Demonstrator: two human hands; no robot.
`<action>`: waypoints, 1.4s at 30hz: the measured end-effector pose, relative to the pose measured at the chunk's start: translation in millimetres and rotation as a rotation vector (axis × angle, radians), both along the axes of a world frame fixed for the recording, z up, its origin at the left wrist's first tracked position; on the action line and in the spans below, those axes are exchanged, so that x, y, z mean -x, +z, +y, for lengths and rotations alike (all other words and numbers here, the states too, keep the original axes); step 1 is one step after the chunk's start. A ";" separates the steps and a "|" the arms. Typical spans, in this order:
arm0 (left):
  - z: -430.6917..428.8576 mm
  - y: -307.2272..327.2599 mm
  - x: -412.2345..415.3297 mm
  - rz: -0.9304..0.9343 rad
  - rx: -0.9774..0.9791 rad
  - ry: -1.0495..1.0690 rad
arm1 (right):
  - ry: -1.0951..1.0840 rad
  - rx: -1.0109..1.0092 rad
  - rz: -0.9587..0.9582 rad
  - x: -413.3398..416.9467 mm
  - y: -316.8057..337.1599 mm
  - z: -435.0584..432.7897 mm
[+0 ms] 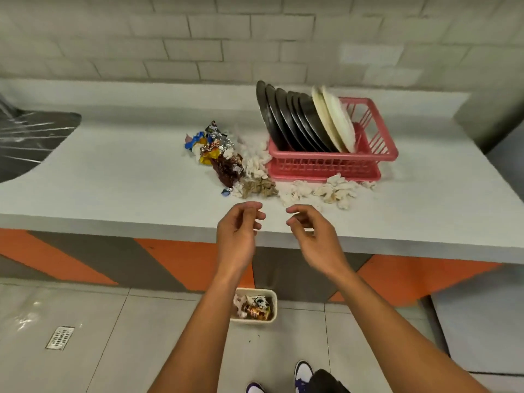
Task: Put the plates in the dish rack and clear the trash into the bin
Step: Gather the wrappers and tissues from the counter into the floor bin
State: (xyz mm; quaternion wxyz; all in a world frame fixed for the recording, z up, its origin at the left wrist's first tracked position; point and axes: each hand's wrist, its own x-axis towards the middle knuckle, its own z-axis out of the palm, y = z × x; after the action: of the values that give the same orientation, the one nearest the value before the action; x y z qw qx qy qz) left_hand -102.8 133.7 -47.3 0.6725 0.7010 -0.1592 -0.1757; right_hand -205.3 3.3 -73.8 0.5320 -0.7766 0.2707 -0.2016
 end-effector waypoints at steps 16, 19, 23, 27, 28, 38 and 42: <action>-160.7 -28.3 24.4 -0.263 -0.422 -0.498 | -0.332 0.111 0.315 74.8 -27.9 -175.8; -203.1 -40.1 10.0 -0.400 -0.508 -0.453 | -0.335 0.149 0.425 64.3 -37.4 -227.7; -255.5 -52.3 1.6 -0.570 -0.679 -0.479 | -0.358 0.115 0.502 45.8 -53.5 -284.2; -295.1 -59.6 0.3 -0.710 -0.871 -0.577 | -0.364 0.098 0.605 30.0 -69.1 -317.3; -302.4 -61.5 1.1 -0.723 -0.912 -0.602 | -0.362 0.101 0.622 27.4 -73.0 -321.5; -337.0 -75.9 4.7 -0.820 -1.057 -0.637 | -0.343 0.102 0.605 15.4 -82.4 -333.2; -341.1 -77.5 4.9 -0.851 -1.088 -0.658 | -0.307 0.023 0.578 21.0 -80.7 -339.4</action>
State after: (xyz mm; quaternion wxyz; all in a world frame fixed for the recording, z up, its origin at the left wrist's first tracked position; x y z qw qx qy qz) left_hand -107.7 -207.4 -124.8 0.0264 0.8571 -0.4962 -0.1356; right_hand -226.3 -336.1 -154.5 0.3880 -0.7577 0.5220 -0.0536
